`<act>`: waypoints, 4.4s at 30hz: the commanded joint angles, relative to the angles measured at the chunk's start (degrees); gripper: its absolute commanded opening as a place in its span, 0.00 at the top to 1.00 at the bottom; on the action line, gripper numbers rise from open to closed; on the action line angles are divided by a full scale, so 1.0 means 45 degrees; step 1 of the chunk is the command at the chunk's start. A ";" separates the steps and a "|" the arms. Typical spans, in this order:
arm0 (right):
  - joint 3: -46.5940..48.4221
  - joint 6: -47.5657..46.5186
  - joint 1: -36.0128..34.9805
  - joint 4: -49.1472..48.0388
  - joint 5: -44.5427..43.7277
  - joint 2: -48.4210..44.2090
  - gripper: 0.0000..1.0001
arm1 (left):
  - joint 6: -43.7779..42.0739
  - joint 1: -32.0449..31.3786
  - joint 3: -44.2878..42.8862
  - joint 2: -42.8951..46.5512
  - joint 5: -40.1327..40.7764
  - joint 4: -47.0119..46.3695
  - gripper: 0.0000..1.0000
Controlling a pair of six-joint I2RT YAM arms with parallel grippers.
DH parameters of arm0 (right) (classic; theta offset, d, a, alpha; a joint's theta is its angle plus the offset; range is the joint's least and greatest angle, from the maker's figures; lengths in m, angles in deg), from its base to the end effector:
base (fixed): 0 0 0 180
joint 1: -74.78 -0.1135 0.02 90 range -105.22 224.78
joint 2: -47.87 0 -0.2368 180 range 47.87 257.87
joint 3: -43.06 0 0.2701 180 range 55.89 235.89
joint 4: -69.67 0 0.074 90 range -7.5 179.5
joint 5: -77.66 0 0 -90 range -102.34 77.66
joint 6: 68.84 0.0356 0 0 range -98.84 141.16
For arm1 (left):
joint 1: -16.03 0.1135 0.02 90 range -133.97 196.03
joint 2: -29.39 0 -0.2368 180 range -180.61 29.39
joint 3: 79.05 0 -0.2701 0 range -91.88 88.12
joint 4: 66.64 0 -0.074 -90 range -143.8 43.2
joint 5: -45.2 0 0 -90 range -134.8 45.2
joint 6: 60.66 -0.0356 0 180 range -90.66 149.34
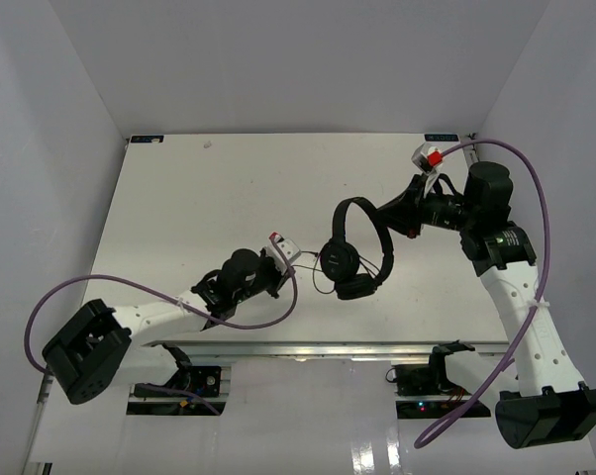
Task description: Wrap the headphones
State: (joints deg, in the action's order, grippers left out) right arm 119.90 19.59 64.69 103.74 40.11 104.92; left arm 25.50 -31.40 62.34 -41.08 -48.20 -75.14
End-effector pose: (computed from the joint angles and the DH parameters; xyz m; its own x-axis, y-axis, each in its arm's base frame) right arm 0.2295 0.0695 0.3801 -0.2191 -0.0559 -0.9741 -0.8695 0.4641 0.1689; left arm 0.1816 -0.2009 0.1507 -0.2159 0.3339 -0.9175 0.7882 0.6142 0.0380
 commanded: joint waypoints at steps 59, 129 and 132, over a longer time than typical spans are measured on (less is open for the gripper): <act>-0.2141 0.1924 -0.4378 -0.3997 -1.4380 0.1903 0.92 | 1.1497 -0.0613 -0.7494 -0.2884 -0.5919 0.2641 0.76; 0.0366 0.3159 -0.2388 -0.1065 -0.8394 0.0972 0.92 | 0.1512 -0.5221 -0.1052 -0.6026 0.4656 -0.9501 0.22; 0.0361 0.3142 -0.2387 -0.1063 -0.8403 0.0945 0.92 | 0.1474 -0.5633 -0.0373 -0.5527 0.4833 -0.9422 0.22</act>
State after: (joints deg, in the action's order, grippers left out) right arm 121.58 32.58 53.72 101.35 1.04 110.93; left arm 32.69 -54.41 57.06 -70.05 -29.60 -115.34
